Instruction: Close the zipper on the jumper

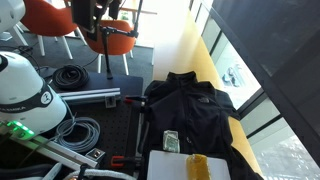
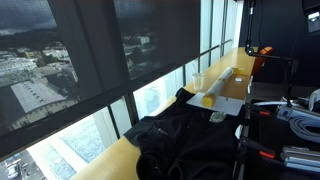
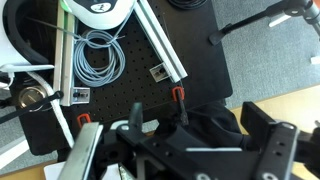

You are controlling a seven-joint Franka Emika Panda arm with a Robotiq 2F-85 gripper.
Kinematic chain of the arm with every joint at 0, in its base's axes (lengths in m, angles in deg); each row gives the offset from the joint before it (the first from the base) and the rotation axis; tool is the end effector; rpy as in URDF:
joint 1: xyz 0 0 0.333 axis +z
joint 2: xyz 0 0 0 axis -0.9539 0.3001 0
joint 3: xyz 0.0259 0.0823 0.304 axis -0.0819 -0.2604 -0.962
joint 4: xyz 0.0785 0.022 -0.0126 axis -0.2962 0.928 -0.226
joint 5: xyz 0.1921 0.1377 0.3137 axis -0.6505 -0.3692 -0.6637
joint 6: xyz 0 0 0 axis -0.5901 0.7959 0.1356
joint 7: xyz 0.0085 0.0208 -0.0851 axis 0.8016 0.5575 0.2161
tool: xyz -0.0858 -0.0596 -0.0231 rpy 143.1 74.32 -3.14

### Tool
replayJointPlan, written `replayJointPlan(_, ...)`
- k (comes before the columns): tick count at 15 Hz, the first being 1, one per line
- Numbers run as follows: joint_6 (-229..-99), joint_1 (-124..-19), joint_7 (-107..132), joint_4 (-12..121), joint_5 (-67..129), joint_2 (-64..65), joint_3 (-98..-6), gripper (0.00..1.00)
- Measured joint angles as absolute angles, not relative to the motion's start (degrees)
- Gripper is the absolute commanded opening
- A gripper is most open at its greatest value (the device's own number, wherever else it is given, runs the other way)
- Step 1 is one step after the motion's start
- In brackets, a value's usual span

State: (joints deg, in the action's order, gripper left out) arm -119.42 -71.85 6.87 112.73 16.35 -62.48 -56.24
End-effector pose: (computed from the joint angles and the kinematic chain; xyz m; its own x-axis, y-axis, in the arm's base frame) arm 0.2788 0.0269 0.4733 0.9466 -0.1673 -0.2756 -0.2125 -0.9666 -0.1433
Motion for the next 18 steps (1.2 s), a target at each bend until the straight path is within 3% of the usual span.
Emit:
replayJointPlan(9,-122.0,-72.1,8.5,113.7,16.6,-61.8,-57.0,1.00)
replayJointPlan(18,-152.6,-69.6,15.5,120.7,21.2,-53.5,-62.5,1.00)
